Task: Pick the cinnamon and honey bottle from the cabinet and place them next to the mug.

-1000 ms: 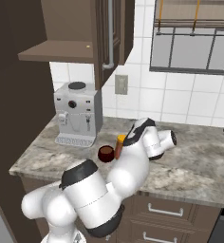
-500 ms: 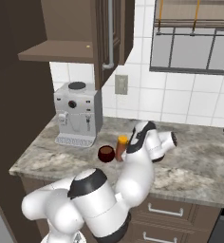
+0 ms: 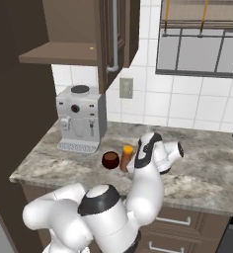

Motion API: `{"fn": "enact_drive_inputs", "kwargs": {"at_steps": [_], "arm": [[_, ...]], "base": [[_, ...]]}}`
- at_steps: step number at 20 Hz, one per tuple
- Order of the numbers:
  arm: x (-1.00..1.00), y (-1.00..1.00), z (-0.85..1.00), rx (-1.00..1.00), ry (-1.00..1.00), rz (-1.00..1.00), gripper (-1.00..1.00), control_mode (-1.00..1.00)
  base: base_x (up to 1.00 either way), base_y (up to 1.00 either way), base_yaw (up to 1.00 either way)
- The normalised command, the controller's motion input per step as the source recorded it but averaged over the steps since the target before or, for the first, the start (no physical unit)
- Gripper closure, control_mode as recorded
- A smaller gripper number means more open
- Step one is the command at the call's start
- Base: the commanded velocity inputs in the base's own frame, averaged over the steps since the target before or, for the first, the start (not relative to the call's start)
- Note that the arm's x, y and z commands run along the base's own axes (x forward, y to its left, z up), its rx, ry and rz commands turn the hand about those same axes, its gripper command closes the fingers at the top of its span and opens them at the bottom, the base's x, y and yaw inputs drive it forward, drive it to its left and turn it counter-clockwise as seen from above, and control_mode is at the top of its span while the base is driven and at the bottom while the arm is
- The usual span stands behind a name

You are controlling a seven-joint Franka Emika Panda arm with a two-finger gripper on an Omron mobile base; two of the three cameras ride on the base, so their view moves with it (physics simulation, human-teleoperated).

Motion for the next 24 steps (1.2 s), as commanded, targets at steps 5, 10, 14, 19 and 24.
{"fn": "enact_drive_inputs", "kwargs": {"at_steps": [5,10,14,19,24], "arm": [[0.0,0.0,-0.15,0.0,0.0,0.0,1.0,-1.0],[0.04,0.0,-0.07,0.0,0.0,0.0,1.0,-1.0],[0.27,0.0,0.0,0.0,0.01,0.0,1.0,-1.0],[0.27,0.0,-0.05,0.0,0.01,0.0,1.0,-1.0],[0.01,0.0,-0.07,0.0,0.0,0.0,1.0,-1.0]], "base": [[0.0,0.0,0.0],[0.0,0.0,0.0],[0.0,0.0,0.0],[0.0,0.0,0.0],[0.0,0.0,0.0]]}}
